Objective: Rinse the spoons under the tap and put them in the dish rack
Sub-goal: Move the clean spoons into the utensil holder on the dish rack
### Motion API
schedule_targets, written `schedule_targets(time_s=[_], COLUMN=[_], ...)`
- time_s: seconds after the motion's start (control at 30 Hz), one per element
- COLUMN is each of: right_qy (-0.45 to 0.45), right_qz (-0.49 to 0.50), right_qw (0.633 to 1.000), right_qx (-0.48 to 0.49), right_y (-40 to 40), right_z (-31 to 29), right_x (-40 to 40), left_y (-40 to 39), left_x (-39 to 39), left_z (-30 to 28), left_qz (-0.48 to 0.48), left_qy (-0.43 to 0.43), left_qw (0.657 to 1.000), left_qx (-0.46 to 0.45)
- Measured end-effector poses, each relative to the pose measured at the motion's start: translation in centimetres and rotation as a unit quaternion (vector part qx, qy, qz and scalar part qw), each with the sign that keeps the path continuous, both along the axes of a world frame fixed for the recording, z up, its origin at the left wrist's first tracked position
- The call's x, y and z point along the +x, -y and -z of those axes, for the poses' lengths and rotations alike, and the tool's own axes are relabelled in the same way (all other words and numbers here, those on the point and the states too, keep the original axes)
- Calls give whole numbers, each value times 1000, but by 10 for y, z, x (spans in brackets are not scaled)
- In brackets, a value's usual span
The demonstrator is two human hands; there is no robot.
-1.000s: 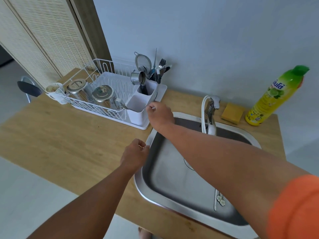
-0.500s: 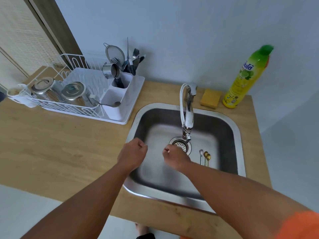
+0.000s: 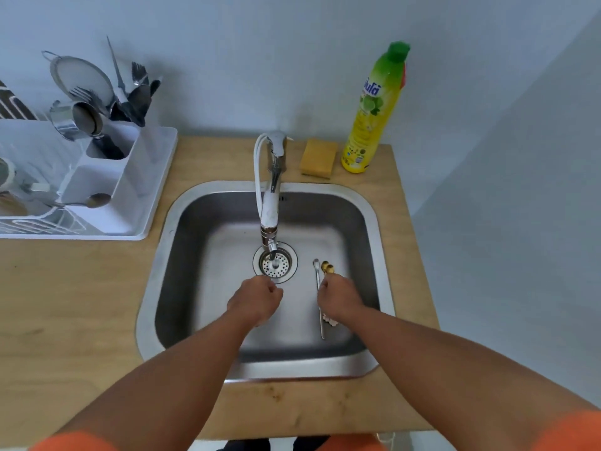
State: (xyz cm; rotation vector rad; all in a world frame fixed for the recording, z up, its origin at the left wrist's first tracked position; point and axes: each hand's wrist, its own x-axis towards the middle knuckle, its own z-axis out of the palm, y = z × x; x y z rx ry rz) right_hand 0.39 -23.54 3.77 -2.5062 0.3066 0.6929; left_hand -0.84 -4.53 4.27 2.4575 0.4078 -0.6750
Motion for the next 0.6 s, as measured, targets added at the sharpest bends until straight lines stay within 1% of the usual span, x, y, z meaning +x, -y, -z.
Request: schedule_targets(time_s=[0.17, 0.33, 0.6], right_qy=[-2, -11, -32], right_qz=[58, 94, 92], right_qw=[998, 995, 995], right_qx=[20, 29, 20], right_y=[7, 12, 19], right_z=[0, 2, 7], right_x=[3, 8, 11], left_y=[39, 64, 85], left_x=[14, 34, 51], left_z=[16, 29, 53], left_qz=[37, 61, 49], left_qy=[-6, -7, 0], left_qw=[999, 997, 998], left_qx=[-22, -40, -32])
